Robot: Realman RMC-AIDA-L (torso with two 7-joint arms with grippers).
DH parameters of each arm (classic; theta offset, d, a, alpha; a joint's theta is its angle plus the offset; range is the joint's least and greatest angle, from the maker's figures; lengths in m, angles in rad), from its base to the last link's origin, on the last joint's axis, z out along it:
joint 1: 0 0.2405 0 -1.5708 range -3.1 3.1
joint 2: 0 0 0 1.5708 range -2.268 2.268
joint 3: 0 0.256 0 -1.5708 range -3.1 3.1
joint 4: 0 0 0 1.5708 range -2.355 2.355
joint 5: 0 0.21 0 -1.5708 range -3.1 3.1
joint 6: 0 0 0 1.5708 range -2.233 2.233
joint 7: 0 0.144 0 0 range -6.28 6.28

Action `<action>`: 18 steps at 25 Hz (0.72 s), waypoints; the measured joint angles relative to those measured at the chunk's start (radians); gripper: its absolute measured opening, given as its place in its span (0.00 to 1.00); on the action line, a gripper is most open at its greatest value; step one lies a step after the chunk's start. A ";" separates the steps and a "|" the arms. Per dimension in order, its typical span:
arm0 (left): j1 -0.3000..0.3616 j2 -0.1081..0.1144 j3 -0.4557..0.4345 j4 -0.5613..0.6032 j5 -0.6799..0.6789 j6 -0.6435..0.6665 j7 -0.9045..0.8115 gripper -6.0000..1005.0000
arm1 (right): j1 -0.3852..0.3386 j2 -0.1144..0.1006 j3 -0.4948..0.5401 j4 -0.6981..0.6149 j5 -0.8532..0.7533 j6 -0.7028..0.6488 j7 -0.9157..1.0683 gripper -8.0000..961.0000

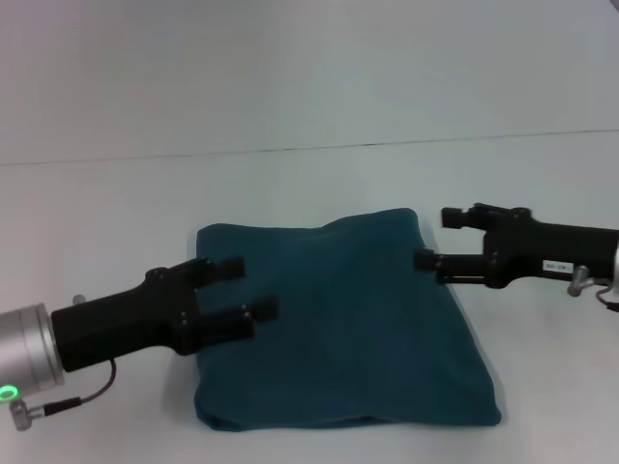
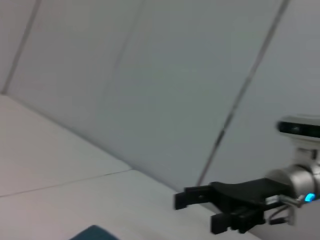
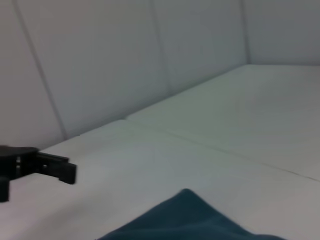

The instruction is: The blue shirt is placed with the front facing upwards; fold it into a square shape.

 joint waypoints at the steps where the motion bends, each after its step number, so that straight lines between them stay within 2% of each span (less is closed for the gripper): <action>1: 0.001 0.000 -0.002 -0.004 0.000 0.004 0.005 0.89 | 0.007 0.001 -0.007 0.004 -0.004 -0.005 -0.002 0.98; 8: 0.016 0.000 -0.008 -0.009 0.000 0.023 -0.006 0.89 | 0.053 0.018 -0.023 0.009 -0.073 -0.017 0.006 0.98; 18: 0.027 0.000 -0.008 -0.008 0.004 0.051 -0.017 0.89 | 0.060 0.022 -0.024 0.009 -0.076 -0.021 0.006 0.98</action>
